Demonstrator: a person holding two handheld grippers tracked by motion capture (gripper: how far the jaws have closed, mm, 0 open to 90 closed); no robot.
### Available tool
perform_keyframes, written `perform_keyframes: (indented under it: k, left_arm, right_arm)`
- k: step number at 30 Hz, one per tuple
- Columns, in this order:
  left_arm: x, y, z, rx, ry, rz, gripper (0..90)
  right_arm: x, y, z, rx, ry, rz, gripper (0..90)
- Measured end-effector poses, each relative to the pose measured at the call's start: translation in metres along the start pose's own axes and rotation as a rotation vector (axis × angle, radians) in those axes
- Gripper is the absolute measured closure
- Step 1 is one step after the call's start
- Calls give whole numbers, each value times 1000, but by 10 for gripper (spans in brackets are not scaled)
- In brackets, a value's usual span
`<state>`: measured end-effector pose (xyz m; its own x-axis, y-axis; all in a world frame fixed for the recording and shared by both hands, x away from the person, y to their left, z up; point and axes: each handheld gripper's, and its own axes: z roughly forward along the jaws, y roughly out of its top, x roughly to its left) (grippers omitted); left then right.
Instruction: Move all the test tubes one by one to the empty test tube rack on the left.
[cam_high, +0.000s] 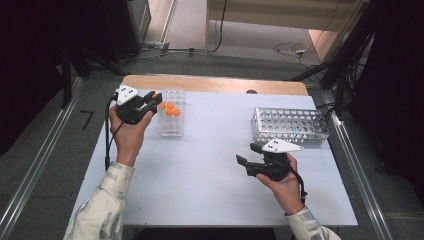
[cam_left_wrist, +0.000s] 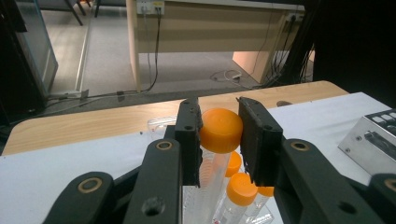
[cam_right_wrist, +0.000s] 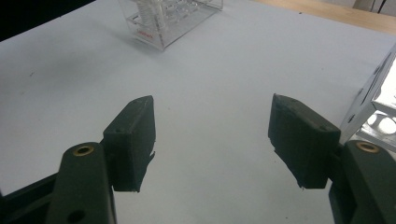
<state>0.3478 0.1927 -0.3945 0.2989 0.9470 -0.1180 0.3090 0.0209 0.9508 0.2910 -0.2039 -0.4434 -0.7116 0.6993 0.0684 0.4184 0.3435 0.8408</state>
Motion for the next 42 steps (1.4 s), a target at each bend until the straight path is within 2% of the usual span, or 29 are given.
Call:
perform_keyframes:
  k: [4,12,18,24,34,38,42]
  left_arm:
    - [0,-8,5,9,5,1,701]
    - [-2,-27,15,56,24,17,695]
    - [-4,-26,10,65,42,36,600]
    - [-4,-30,-3,56,39,-5,546]
    - [-4,-55,-32,112,-26,-61,378]
    - [-8,-68,-43,143,-38,-72,326]
    - [-11,-80,-57,160,-46,-66,281]
  right_arm:
    - [0,0,0,0,0,0,309]
    - [0,0,0,1,0,-4,308]
    - [0,-1,0,3,-2,2,307]
    - [-6,-2,-4,-6,-16,9,305]
    - [-29,-12,-20,-13,-79,53,274]
    - [-37,-18,-26,-6,-113,63,264]
    - [-45,-24,-33,-3,-144,77,250]
